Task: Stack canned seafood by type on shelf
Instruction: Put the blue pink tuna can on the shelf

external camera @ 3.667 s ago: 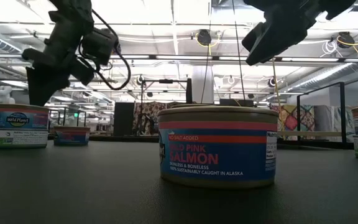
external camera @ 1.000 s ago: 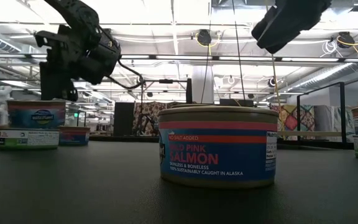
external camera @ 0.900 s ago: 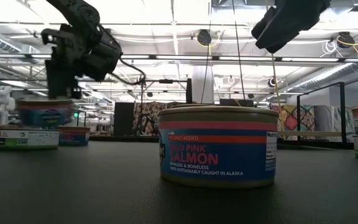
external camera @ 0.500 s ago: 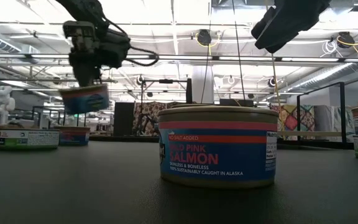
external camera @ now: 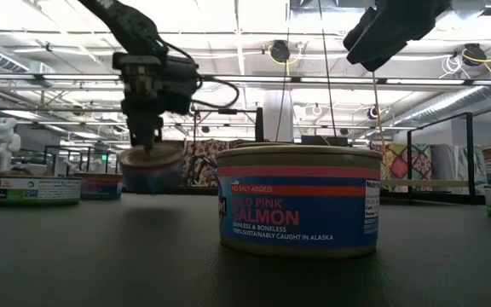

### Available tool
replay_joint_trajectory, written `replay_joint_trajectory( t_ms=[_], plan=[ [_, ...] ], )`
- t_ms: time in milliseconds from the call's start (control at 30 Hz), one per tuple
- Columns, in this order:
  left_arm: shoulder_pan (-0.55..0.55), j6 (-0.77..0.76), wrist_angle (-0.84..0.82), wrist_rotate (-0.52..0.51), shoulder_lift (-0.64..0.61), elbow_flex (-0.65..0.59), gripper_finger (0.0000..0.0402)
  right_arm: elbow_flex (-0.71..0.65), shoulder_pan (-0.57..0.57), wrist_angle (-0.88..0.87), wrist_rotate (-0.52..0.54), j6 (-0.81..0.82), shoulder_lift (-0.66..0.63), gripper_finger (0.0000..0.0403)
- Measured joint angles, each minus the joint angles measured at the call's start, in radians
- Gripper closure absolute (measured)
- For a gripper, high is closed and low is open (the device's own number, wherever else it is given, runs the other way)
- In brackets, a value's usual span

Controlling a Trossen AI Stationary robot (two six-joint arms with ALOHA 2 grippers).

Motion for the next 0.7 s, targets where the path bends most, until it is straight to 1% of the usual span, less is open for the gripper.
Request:
replay_joint_trajectory(
  t_ms=[133,433,567,700],
  plan=[
    [-0.022,-0.029,0.046,0.054,0.045,0.0,0.0402,0.0,0.0,0.013,0.003,0.0,0.0,0.0403],
    [-0.066,-0.06,0.085,0.057,0.071,0.0,0.04,0.0,0.0,0.024,0.003,0.0,0.0,0.0403],
    [-0.079,-0.129,0.107,-0.031,0.072,0.0,0.0382,0.0,0.0,0.024,0.003,0.0,0.0,0.0403],
    [-0.089,-0.135,0.109,-0.101,0.072,0.0,0.0349,0.0,0.0,0.025,0.003,0.0,0.0,0.0403]
  ],
)
